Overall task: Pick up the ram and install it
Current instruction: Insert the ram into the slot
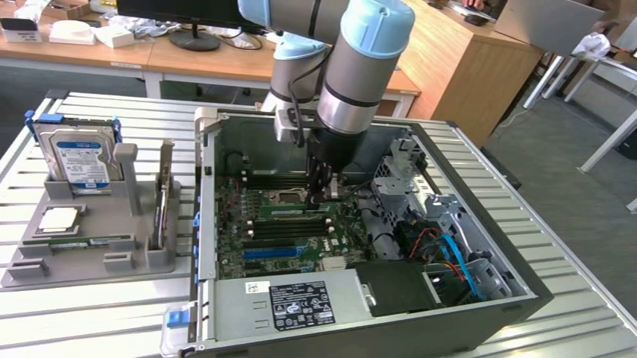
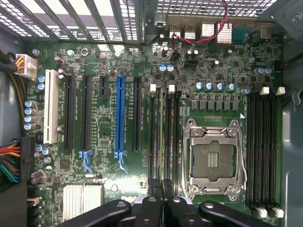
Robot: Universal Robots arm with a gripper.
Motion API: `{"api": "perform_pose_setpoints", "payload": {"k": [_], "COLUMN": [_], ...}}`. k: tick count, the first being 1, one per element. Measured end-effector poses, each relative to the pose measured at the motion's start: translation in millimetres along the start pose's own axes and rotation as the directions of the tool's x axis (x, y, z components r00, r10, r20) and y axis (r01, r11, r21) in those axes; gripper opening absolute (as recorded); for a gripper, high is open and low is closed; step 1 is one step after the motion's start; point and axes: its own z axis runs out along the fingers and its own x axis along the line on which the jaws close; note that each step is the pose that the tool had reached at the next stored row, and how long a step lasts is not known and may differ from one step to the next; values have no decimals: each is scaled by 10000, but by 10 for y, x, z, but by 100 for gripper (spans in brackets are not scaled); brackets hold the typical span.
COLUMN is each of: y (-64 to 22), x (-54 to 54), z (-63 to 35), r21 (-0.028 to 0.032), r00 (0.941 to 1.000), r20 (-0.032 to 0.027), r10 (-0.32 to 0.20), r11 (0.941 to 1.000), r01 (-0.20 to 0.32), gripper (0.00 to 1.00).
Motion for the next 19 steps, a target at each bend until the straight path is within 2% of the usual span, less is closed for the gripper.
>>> {"api": "perform_pose_setpoints", "payload": {"k": [19], "y": [9], "x": [3], "z": [69], "r21": [-2], "r00": [10000], "r20": [-6], "r10": [5], "r11": [10000], "r01": [-5], "gripper": [11]}}
